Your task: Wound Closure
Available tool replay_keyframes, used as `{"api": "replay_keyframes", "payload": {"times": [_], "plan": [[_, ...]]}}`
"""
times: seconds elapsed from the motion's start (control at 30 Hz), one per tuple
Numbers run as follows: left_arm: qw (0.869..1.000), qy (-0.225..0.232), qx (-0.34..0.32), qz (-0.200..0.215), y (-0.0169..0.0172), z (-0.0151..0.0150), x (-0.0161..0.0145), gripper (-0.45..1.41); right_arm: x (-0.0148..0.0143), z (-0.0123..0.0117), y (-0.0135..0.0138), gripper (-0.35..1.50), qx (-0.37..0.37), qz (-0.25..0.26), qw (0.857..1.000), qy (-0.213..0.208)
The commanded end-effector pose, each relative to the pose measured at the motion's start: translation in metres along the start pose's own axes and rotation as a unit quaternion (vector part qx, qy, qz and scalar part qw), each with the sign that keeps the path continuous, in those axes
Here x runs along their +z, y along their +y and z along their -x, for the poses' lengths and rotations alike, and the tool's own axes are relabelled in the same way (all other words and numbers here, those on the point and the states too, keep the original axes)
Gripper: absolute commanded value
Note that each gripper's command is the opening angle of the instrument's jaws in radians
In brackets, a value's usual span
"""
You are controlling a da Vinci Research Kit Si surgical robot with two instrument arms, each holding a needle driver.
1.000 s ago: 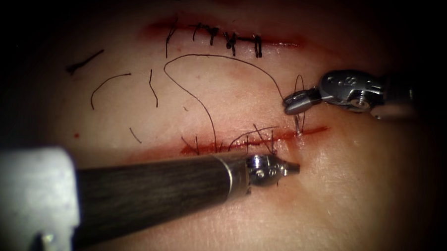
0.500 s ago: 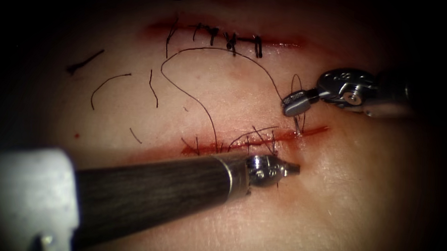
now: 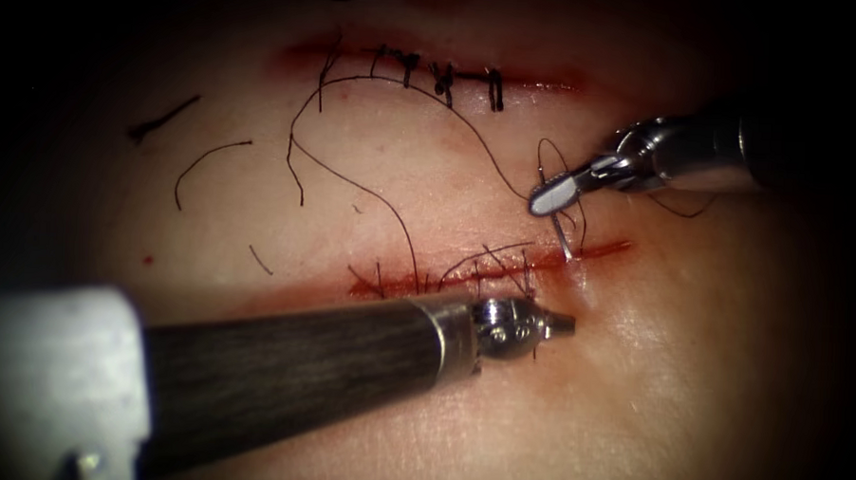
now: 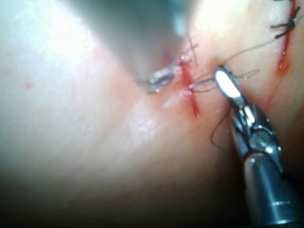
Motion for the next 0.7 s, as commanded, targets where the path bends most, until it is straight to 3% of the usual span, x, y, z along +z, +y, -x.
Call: {"api": "replay_keyframes", "payload": {"times": [0.03,0.3,0.57,0.7], "plan": [[1.000,-0.001,0.000,0.002,0.0002,0.0000,0.0008,-0.35,0.0010,0.0001,0.0005,-0.35,0.006,0.003,1.000,-0.006],[1.000,-0.001,0.000,0.002,0.0003,0.0000,0.0008,-0.35,0.0013,0.0008,0.0009,-0.35,0.100,0.007,0.995,-0.013],[1.000,-0.001,0.000,0.003,0.0003,-0.0001,0.0006,-0.35,0.0018,0.0018,0.0011,-0.35,0.130,-0.010,0.991,-0.038],[1.000,-0.001,0.000,0.003,0.0003,-0.0001,0.0006,-0.35,0.0023,0.0025,0.0012,-0.35,0.183,-0.015,0.982,-0.050]]}}
